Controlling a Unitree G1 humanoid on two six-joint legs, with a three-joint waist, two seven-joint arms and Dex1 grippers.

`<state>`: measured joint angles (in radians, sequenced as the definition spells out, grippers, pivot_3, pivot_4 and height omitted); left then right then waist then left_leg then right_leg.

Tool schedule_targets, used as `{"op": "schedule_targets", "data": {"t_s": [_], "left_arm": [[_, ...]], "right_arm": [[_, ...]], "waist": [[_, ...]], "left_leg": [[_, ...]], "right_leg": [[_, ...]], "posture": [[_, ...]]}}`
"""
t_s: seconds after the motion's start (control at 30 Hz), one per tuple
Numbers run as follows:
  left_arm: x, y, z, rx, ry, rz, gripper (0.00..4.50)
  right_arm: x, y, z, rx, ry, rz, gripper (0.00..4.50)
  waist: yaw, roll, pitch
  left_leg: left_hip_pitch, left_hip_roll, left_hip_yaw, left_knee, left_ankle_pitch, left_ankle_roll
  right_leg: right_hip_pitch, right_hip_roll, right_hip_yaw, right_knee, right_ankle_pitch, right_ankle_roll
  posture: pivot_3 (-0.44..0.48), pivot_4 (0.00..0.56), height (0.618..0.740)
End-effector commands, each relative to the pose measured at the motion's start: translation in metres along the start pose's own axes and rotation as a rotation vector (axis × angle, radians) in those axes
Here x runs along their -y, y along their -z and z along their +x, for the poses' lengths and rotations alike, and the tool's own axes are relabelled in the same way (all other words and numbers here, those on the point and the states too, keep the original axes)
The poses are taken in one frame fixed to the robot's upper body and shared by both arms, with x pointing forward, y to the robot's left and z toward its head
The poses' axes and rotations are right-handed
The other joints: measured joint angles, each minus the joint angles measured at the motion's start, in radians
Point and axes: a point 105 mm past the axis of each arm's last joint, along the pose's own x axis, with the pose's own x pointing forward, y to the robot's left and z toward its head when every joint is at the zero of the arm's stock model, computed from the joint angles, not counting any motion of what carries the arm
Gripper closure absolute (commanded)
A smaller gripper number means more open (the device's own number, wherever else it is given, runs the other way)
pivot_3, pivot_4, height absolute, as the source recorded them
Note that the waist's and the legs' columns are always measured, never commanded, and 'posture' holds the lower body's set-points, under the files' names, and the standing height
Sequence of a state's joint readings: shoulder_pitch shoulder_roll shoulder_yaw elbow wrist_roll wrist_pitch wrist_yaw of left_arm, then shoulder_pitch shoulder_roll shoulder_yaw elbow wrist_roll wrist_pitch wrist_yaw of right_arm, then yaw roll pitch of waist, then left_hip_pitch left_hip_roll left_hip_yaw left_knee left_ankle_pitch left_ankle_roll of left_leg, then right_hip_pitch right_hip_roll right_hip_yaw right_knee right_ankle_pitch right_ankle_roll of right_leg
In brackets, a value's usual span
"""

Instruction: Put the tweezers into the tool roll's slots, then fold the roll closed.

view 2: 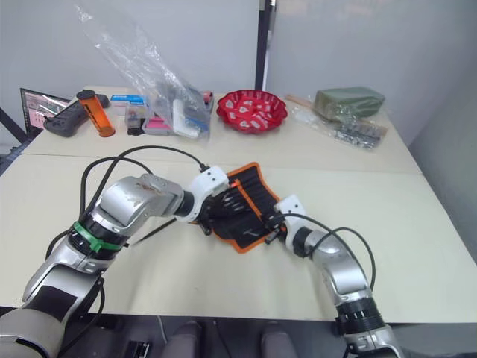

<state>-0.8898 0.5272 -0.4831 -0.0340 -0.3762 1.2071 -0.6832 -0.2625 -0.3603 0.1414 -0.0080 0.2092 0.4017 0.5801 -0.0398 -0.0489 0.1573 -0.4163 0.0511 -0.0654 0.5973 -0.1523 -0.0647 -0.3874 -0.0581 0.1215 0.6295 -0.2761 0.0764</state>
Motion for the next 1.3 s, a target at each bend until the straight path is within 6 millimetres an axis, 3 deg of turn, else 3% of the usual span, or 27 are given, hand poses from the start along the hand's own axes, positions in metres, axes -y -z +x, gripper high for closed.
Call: {"op": "schedule_targets", "data": {"t_s": [0.03, 0.6, 1.07, 1.3], "left_arm": [[-0.003, -0.017, 0.002, 0.049, -0.02, 0.058, 4.46], [-0.001, -0.032, 0.044, 0.171, 0.038, 0.146, 4.46], [-0.003, -0.047, 0.059, 0.205, 0.047, 0.15, 4.46], [-0.011, -0.044, 0.044, 0.218, 0.039, 0.094, 2.08]], "right_arm": [[-0.004, 0.045, -0.007, -0.157, 0.021, 0.091, 4.5], [-0.005, 0.049, -0.011, -0.177, 0.024, 0.094, 4.5], [-0.005, 0.05, -0.015, -0.187, 0.022, 0.088, 4.5], [-0.006, 0.05, -0.014, -0.19, 0.011, 0.086, 4.5]], "waist": [[0.002, 0.0, 0.0], [0.008, 0.0, 0.0], [0.025, 0.001, 0.0], [0.019, 0.001, 0.0]], "left_leg": [[0.0, 0.0, 0.0, 0.0, 0.0, 0.0], [-0.001, -0.001, 0.0, 0.0, 0.0, 0.0], [-0.001, -0.001, 0.0, 0.003, 0.0, 0.0], [-0.005, -0.001, 0.0, 0.005, 0.0, 0.001]], "right_leg": [[0.0, 0.0, 0.0, 0.0, 0.0, 0.0], [0.0, 0.0, 0.0, 0.0, 0.0, 0.0], [0.001, 0.0, 0.0, 0.0, 0.001, 0.002], [-0.001, 0.0, 0.0, 0.0, 0.001, 0.003]], "posture": [[0.0, 0.15, 0.74], [0.0, 0.15, 0.74], [0.0, 0.15, 0.74], [0.0, 0.15, 0.74]]}}
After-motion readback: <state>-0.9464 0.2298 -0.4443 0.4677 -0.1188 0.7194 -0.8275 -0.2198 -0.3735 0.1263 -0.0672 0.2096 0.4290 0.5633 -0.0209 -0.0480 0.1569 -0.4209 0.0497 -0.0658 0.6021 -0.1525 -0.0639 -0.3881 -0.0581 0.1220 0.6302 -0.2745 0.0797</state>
